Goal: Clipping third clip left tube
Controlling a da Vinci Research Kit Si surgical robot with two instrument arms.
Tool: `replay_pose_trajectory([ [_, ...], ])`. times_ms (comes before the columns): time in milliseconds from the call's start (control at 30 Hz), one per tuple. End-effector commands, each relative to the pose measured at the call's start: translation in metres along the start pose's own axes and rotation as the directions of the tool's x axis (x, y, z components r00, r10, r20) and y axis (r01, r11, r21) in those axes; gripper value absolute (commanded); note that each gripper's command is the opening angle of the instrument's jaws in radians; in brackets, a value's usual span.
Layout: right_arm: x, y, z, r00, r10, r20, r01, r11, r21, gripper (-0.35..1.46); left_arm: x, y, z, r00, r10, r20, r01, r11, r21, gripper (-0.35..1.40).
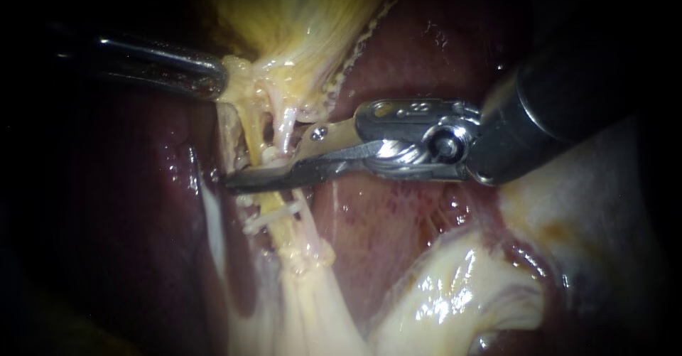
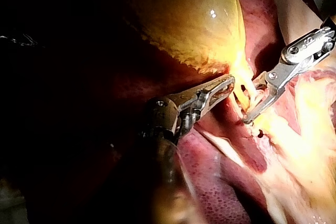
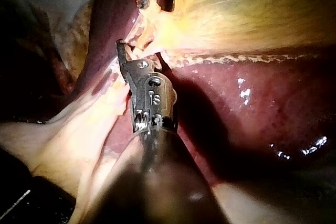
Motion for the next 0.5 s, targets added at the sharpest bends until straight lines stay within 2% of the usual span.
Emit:
replay_pose_trajectory([
  [33,0.0000,0.0000,0.0000,1.000,0.000,0.000,0.000,1.000,0.000,0.23,0.0000,0.0000,0.0000,1.0000,0.000,0.000,0.000,1.000,0.003,-0.35],
  [100,0.0000,0.0000,-0.0001,1.000,0.006,0.000,-0.006,1.000,0.000,0.36,0.0000,0.0000,-0.0001,1.0000,0.000,0.000,0.000,1.000,0.003,-0.35],
  [233,-0.0003,0.0002,-0.0006,1.000,0.011,-0.017,-0.011,1.000,0.007,0.48,0.0001,0.0000,-0.0001,1.0000,0.000,0.000,0.000,1.000,0.003,-0.35],
  [500,-0.0020,0.0013,-0.0035,1.000,0.006,-0.014,-0.006,1.000,0.013,0.50,0.0001,0.0000,-0.0003,1.0000,0.001,0.000,-0.001,1.000,0.004,-0.35],
])
